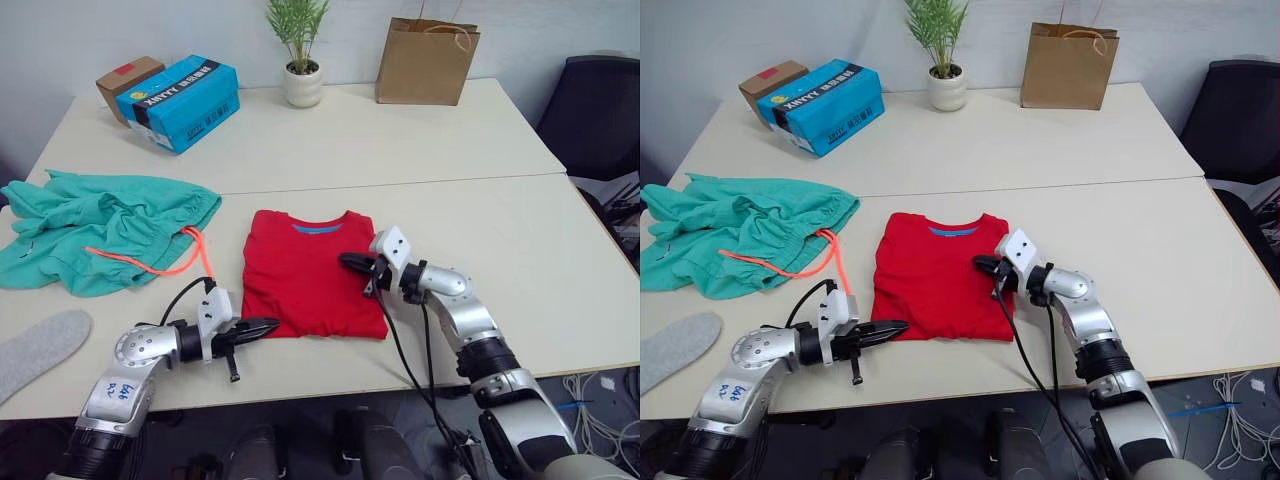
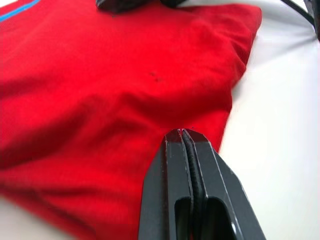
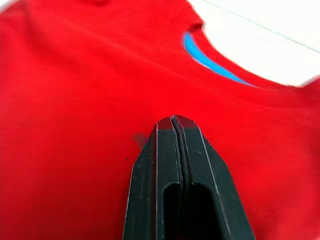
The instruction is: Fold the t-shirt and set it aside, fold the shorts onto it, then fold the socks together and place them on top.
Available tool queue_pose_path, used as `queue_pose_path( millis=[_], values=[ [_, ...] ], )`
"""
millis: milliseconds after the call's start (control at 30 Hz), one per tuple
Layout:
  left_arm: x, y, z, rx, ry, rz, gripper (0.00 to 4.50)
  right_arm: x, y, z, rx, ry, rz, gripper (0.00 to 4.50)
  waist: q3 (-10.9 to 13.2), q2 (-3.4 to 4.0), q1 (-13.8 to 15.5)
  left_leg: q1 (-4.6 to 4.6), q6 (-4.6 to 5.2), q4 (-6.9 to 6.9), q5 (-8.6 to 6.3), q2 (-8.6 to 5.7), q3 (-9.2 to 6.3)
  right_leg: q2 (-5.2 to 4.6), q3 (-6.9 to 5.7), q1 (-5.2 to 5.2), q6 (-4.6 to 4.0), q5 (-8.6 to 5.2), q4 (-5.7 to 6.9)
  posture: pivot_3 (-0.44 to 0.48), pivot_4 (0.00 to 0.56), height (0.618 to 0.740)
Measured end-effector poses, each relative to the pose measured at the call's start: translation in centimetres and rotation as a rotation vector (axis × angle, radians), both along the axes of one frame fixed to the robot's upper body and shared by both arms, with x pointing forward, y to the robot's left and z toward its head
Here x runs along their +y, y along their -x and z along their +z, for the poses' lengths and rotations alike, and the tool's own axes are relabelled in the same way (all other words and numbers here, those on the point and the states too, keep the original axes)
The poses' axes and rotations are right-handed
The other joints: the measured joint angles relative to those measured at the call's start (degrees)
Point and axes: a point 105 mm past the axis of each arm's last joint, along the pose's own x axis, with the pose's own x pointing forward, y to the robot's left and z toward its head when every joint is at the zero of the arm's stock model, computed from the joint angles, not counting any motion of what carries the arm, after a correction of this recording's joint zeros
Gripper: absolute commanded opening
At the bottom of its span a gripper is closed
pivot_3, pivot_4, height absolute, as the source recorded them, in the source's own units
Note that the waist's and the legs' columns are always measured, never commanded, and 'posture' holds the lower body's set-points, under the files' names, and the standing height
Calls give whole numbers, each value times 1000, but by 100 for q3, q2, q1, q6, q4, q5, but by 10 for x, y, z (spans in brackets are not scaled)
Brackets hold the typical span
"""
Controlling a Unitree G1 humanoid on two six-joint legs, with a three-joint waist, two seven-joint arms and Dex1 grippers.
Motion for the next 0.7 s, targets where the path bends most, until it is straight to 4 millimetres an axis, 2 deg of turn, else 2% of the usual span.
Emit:
queue_pose_path(
  millis=[267,433,533,667,700],
  values=[
    [19,21,-3,95,-7,11,36,-12,-15,4,-19,0,-52,0,0,1,2,0,-1,-1,0,0,0,0,1,0,-1,-1,-1,0,150,740],
    [24,33,0,185,35,-7,36,-23,-24,7,-28,-4,-123,0,1,1,3,-3,-1,0,0,0,-1,-1,1,-1,-2,-1,-2,0,150,740],
    [19,33,23,187,85,-51,36,-18,-11,10,-7,-43,-41,0,4,6,33,-9,-1,-2,0,0,-11,-2,-2,-1,-2,-2,-6,0,150,740],
    [-3,8,71,27,166,-110,36,6,24,20,-20,-74,140,0,6,11,99,-13,1,1,1,-4,-17,-2,-6,2,2,1,-8,0,150,740],
    [-7,2,76,-7,172,-114,36,10,28,21,-26,-71,158,0,6,10,107,-13,1,3,1,-4,-17,-2,-7,3,2,1,-8,0,150,740]
  ],
)
